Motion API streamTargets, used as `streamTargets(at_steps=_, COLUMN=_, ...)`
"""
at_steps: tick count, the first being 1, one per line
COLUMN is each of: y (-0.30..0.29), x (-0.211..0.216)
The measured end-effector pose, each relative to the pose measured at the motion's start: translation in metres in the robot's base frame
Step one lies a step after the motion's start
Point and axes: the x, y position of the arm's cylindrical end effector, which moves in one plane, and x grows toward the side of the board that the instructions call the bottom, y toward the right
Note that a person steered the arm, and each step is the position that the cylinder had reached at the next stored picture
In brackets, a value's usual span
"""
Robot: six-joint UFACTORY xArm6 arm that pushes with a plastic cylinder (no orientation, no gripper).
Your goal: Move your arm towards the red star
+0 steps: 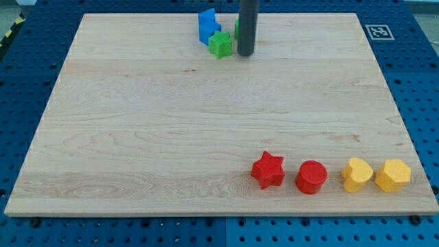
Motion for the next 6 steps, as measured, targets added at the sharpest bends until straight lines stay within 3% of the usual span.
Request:
streamTargets(at_steps=3, y=-0.015, x=0.045)
streamTargets(at_steps=5, y=-0.154, x=0.078)
streamTargets(at_steps=6, y=-0.157, x=0.169)
